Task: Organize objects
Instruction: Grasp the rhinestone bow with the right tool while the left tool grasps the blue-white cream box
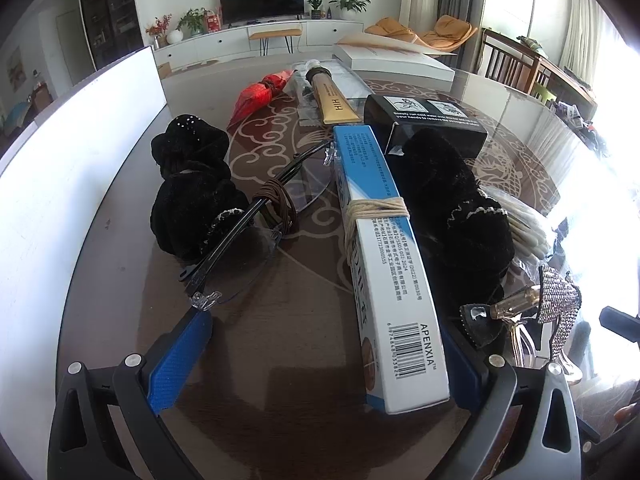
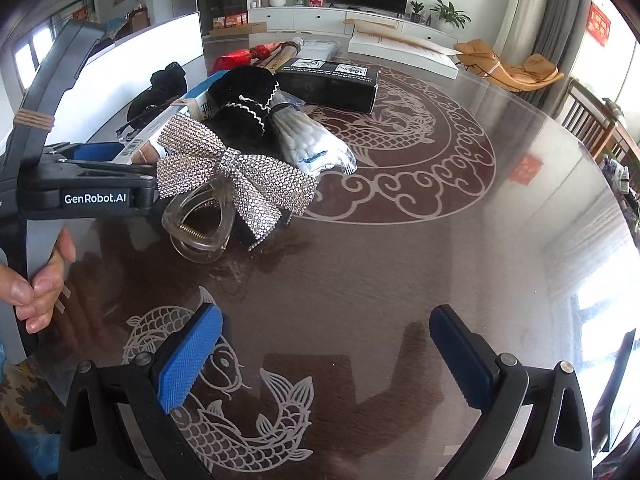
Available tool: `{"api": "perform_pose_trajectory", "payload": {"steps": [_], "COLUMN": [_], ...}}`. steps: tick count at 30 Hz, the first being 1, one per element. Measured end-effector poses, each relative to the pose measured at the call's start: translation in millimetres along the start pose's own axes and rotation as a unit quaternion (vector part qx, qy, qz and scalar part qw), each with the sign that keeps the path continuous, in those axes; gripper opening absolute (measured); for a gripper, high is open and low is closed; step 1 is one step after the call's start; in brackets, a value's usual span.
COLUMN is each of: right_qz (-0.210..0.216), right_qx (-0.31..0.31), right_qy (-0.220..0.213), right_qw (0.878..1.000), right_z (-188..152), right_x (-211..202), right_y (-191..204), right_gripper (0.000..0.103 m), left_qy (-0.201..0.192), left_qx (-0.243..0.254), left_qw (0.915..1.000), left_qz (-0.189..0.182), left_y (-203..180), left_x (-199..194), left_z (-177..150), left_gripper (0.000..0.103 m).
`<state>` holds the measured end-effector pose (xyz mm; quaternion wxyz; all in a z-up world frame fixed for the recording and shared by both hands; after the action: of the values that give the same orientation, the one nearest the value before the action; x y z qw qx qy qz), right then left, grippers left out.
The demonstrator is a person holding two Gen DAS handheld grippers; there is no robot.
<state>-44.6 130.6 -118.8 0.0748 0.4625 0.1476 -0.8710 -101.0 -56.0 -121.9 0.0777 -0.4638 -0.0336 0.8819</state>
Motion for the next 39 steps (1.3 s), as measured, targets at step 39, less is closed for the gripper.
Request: {"api": "perform_pose_trajectory", "payload": {"steps": [39], "right_qz": [-0.067], "right_qx": [0.143], "right_qy": [-0.001], "right_qw": [0.987], "right_z": [28.5], "right_x": [38.2], "right_y": [-82.8], "right_gripper": [0.103], "left_qy": [0.016], "left_qx": [-0.013], "left_qw": [0.9998], "left_qz": [0.001], "left_y": [4.3], "left_x": [-17.6], "left_z": [-5.8], "left_gripper": [0.103]}}
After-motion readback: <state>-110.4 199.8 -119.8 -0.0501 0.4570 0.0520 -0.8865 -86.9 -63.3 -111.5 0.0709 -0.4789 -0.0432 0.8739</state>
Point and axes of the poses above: each gripper's, at about its wrist camera, not at the fingertips, and x roughly the way its jaws point, y to its left, z to its top, the point moved 5 cm from there along x, roughly the way its jaws point, and after that the axes turned 9 degrees about -z, right-handed, at the moved point
